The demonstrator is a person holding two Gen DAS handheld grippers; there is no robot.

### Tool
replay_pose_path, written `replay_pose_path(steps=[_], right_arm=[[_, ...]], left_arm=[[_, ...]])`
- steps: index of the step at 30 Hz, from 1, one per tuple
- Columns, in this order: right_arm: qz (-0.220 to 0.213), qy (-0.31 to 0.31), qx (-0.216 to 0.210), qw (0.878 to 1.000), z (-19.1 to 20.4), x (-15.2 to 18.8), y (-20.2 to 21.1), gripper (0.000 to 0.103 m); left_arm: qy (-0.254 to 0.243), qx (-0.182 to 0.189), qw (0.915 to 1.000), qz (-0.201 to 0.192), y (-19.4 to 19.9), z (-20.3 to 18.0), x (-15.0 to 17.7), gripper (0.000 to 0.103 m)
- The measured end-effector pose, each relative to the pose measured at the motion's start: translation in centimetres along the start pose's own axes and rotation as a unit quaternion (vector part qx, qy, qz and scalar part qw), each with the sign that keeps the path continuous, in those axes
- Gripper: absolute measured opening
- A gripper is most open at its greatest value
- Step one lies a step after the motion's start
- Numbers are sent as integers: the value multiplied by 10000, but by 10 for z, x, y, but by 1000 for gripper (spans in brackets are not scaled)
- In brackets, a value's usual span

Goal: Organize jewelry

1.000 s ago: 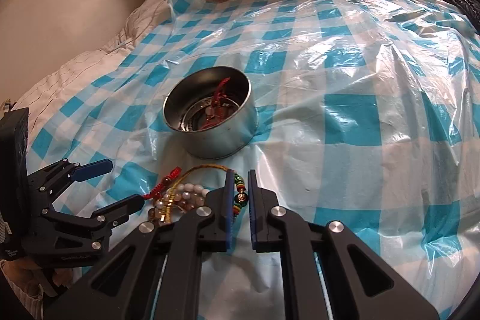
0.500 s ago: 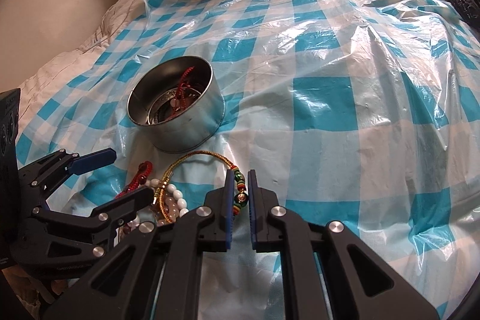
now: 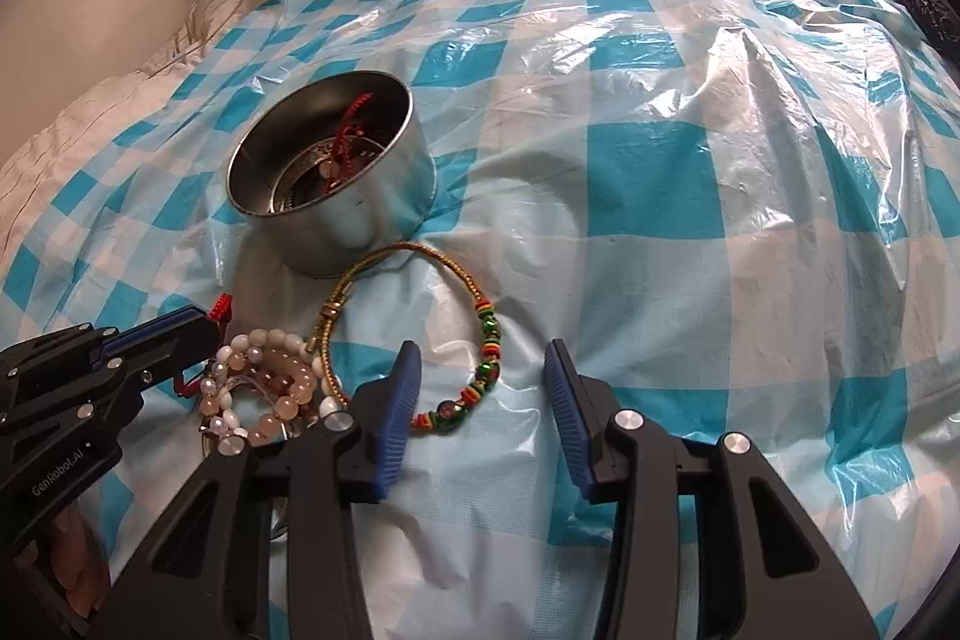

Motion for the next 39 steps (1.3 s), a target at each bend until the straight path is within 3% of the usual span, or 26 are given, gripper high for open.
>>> replay_pose_path(steps=[1,2,5,8,15,22,29,39], right_arm=[[-6,31,-64,10000,2,0,1,31],[6,49,-133,9999,3,0,1,17],[-36,-13,-257,9997,3,-1,3,8],[-187,-574,-654,9960,-6,-5,12,8],[-817,-1757,-1462,9701,-22,-14,46,8],[-890,-1701,-1524,9695,-21,-15,51,8],[-1132,-1462,-1544,9705,-10,-21,60,8],[-1508,-1416,-1732,9629,3,-34,75,8]], left_arm=[[59,-11,10000,-55,4,2,0,7],[96,-28,9999,-111,8,3,1,7],[152,-64,9995,-265,16,4,1,7],[31,-201,9991,-373,18,4,1,7],[-589,-583,9955,-466,15,-10,3,7],[-869,-756,9919,-539,16,-14,3,7],[-824,-808,9910,-677,21,-11,-2,7],[-684,-845,9907,-813,24,-4,-8,7]])
Point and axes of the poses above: each gripper's, at about its wrist camera, not at the fingertips, and y roughly against the way its jaws point, z to its left, x to its underside, the point moved 2 cm from there along -y, roughly the way its jaws point, and after that the axes turned 15 degrees about -z, right-handed, at the moved point
